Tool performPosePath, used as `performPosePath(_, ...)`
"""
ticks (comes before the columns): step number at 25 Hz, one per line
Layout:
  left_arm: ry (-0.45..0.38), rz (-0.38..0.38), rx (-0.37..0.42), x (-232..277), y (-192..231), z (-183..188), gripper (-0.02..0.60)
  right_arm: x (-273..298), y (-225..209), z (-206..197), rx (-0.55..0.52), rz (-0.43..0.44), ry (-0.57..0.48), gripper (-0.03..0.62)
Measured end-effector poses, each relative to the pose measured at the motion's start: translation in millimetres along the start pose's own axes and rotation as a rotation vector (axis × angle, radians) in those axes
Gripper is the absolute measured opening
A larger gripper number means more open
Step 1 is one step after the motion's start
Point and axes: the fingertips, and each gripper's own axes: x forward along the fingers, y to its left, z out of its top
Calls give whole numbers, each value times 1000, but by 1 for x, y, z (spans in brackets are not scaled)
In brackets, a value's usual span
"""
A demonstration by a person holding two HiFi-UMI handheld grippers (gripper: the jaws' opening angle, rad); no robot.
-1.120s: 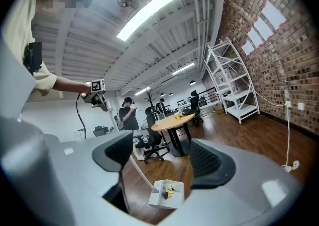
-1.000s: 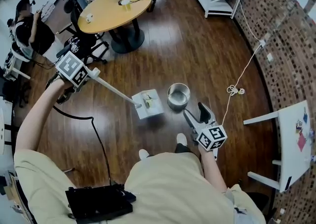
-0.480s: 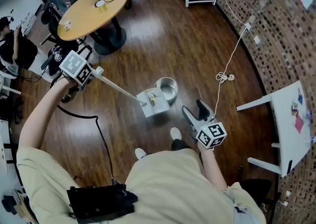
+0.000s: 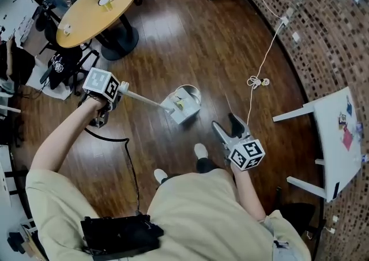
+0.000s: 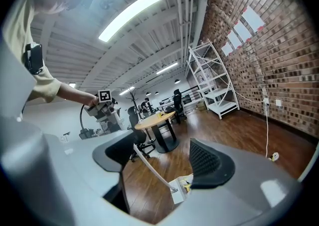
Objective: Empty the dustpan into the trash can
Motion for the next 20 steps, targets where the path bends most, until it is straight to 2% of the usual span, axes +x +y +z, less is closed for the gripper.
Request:
performPosePath(4,-33,-125,-55,4,-36,15,47,8,-12,4,5,16,1,336)
performPosePath(7,-18,-242,-84,8,-54,17,71,17,-16,5,15,29,4,334)
performPosePath(10,21,-386,-79,9,-79,9,38,25,-14,6,18,52,2,334)
performPosePath(12,25,-443,-61,10,-98,5,6,29,-15,5,20,66,5,333)
performPosePath(14,25,-509,-55,11,-118,1,2,32,-17,3,25,76,11,333)
performPosePath(17,33,-679,-97,6,-144,-3,2,39,-19,3,37,88,20,333)
performPosePath(20,-13,-871,-210,-9,-162,5,2,46,-20,6,41,102,21,331)
